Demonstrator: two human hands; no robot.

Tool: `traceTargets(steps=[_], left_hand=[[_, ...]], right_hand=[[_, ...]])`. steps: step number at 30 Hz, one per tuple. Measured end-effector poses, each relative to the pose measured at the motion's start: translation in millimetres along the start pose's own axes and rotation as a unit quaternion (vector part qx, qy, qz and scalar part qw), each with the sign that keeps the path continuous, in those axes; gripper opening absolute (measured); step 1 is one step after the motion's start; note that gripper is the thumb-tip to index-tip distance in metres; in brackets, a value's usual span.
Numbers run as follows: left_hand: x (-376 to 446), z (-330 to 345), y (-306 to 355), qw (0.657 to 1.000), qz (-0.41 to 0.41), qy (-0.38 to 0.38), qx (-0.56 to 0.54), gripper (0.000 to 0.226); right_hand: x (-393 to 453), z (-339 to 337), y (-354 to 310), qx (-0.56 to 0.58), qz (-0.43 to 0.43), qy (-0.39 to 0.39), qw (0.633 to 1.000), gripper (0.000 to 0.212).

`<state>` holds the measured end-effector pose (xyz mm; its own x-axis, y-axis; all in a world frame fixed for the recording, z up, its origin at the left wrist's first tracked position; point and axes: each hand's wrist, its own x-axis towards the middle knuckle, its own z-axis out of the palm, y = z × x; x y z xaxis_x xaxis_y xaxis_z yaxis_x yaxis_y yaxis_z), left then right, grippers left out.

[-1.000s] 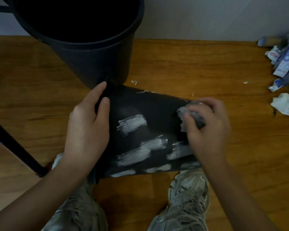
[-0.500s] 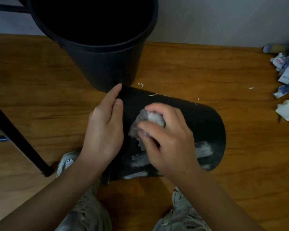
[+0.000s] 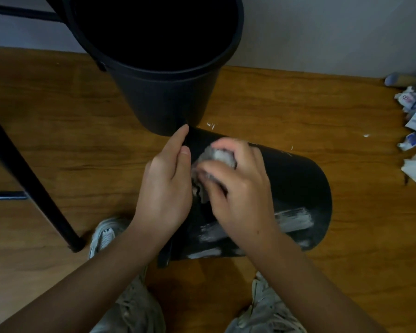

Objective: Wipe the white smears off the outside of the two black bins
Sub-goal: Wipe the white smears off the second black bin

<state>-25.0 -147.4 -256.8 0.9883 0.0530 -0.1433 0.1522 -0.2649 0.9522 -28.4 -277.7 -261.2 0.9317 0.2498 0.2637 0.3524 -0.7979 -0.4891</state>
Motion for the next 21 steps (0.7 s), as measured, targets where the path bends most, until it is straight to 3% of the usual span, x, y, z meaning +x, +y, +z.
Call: traceTargets(steps=[3, 11, 16, 21], left_hand=[[-2.4, -0.4, -0.1, 1.000, -0.005, 0.000, -0.001, 0.041], [-0.8, 0.2, 2.4, 1.000, -0.006, 0.009, 0.027, 0.043], [2.9, 0.7, 1.4, 0.999, -0.001, 0.008, 0.033, 0.043], [7.2, 0.1, 0.1, 0.999, -0.005, 0.019, 0.049, 0.042]], right_hand=[[11.4, 3.6, -1.8, 0.009, 0.020, 0.001, 1.000, 0.015], [-27.5, -9.1, -2.0, -0.001, -0.042, -0.039, 0.998, 0.017], [4.3, -2.2, -2.5, 0.014, 0.013, -0.007, 1.000, 0.021], [-30.0, -17.2, 25.9, -0.001, 0.027, 0.027, 0.999, 0.017]])
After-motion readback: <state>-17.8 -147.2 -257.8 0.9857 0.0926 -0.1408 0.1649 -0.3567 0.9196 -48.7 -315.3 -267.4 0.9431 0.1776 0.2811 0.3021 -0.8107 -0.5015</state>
